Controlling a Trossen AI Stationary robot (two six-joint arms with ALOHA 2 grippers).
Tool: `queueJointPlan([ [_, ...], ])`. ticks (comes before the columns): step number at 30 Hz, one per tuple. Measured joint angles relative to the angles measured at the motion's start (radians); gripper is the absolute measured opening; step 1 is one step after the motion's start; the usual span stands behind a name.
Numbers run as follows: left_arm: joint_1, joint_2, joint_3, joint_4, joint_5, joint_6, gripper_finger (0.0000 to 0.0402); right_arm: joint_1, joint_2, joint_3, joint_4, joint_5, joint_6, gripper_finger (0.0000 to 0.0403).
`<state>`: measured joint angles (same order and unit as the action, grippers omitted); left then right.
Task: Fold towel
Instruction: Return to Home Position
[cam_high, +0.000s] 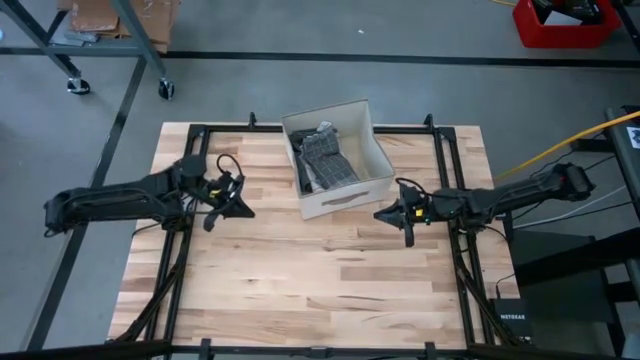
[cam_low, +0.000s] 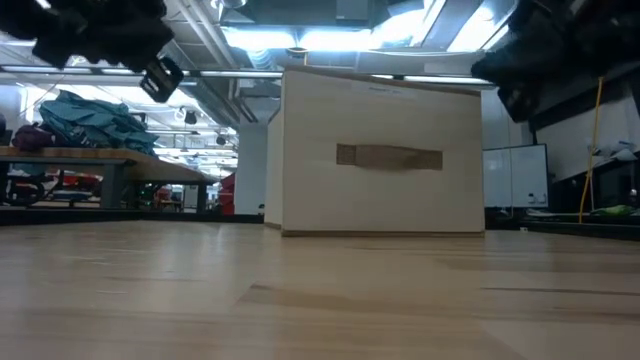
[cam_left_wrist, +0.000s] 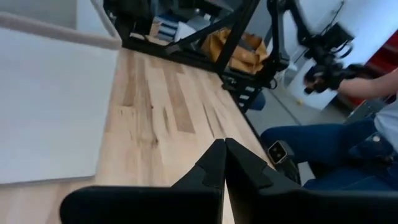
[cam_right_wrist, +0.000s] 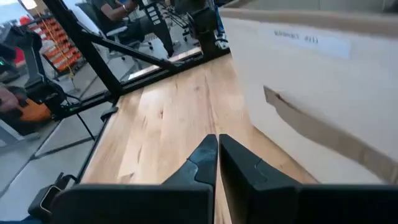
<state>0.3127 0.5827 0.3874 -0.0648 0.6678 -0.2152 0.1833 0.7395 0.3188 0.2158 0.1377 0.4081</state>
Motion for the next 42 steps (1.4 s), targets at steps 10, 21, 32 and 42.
queueJointPlan([
  [10, -0.076, 0.000, -0.202, 0.306, -0.024, -0.110, 0.0000, 0.000, 0.000, -0.180, 0.212, 0.000, 0.038, 0.0021],
  [21, -0.165, 0.000, -0.286, 0.469, -0.027, -0.099, 0.0000, 0.000, 0.000, -0.218, 0.187, -0.086, 0.046, 0.0021],
  [32, -0.170, 0.000, -0.378, 0.502, -0.157, -0.066, 0.0000, 0.000, 0.000, -0.218, 0.143, 0.080, 0.059, 0.0021],
  [42, -0.169, 0.000, -0.378, 0.515, -0.163, 0.089, 0.0001, 0.000, 0.001, -0.218, -0.100, 0.221, 0.055, 0.0021],
])
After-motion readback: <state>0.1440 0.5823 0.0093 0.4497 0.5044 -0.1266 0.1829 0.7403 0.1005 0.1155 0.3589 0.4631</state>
